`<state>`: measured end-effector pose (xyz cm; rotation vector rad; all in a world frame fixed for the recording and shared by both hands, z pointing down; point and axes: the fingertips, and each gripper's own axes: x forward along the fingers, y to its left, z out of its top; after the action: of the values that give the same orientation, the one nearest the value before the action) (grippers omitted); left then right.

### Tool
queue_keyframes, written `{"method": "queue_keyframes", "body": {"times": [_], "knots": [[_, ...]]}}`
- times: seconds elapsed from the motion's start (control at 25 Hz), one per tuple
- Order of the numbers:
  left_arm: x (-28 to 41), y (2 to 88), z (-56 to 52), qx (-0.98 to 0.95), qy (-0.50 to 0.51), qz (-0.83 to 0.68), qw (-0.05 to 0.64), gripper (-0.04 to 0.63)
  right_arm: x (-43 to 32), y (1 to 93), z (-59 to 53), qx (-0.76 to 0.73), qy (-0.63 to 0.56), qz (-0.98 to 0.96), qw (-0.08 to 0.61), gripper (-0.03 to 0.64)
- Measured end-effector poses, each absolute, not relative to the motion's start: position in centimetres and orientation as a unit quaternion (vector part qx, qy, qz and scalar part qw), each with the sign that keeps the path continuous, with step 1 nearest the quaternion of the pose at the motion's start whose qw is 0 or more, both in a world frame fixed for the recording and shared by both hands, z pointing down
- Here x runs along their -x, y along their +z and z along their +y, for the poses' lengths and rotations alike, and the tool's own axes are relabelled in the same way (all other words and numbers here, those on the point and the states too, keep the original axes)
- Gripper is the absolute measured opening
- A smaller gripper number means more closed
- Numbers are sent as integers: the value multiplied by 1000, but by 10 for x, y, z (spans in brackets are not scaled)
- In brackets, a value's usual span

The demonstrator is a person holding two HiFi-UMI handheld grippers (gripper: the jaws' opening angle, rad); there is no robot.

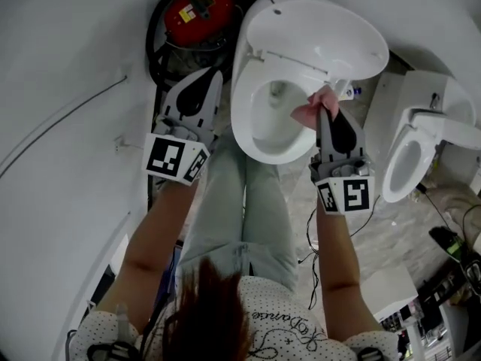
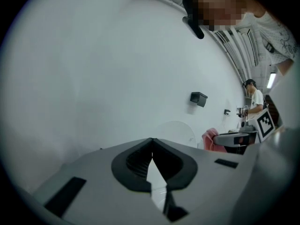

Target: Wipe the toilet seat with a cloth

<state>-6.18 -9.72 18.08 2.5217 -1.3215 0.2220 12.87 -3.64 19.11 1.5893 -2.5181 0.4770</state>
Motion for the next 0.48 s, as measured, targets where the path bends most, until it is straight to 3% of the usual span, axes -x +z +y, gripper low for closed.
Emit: {"method": "queue_keyframes", "body": {"times": [0.48], "knots": [[55, 277, -123, -859, 82, -481, 154, 5, -108, 312, -101, -484, 202, -848, 73, 69]]}}
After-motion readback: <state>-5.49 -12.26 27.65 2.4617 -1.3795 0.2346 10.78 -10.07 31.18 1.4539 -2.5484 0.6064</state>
